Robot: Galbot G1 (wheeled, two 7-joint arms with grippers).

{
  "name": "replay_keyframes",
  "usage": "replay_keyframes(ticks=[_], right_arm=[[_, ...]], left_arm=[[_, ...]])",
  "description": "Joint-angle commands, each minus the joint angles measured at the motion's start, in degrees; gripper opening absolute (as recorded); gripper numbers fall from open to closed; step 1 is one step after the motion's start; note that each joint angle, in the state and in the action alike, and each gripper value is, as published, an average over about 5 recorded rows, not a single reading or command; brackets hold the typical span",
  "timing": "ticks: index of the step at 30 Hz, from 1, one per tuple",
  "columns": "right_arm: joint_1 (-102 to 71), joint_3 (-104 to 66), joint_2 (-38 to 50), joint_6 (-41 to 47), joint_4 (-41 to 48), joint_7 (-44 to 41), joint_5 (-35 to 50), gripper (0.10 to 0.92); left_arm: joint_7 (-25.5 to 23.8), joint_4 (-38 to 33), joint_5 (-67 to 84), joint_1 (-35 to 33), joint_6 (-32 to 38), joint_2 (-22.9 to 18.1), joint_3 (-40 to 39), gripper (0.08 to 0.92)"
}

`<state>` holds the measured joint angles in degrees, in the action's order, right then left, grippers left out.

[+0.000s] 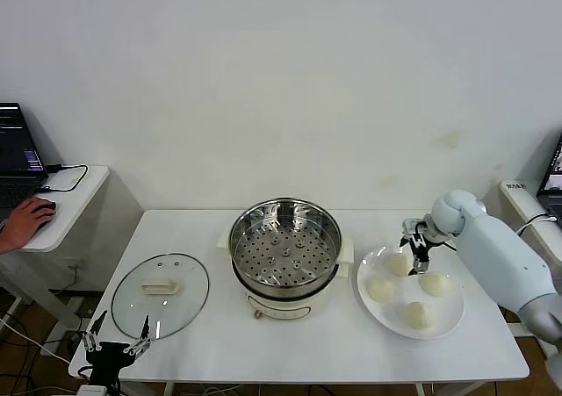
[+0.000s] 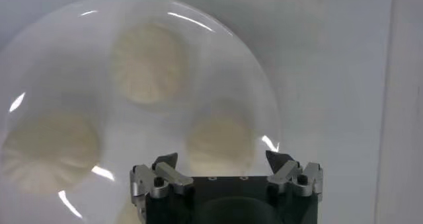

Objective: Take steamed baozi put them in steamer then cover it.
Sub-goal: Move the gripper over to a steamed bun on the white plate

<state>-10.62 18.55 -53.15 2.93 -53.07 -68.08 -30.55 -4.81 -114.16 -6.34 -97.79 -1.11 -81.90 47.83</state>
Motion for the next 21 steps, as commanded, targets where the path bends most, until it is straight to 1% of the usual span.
replay_keyframes(ticks=[1,12,21], right_arm=[[0.2,-0.6,-1.8,0.1,2.7,1.4,-0.8,0.823],[-1.0,-2.1,-2.0,0.7,3.3,1.8,0.1,0.822],[-1.0,-2.6,-1.6,0.9,3.3,1.6,0.6,0.727]], left_arm=[[0.0,0.2,0.0,0.0,0.0,0.0,0.0,0.823],[-0.1,0.9,-0.2,0.6,0.0,0.2,-0.3,0.823],[0.0,1.3,-0.4,0.9,0.0,0.0,-0.6,0.823]])
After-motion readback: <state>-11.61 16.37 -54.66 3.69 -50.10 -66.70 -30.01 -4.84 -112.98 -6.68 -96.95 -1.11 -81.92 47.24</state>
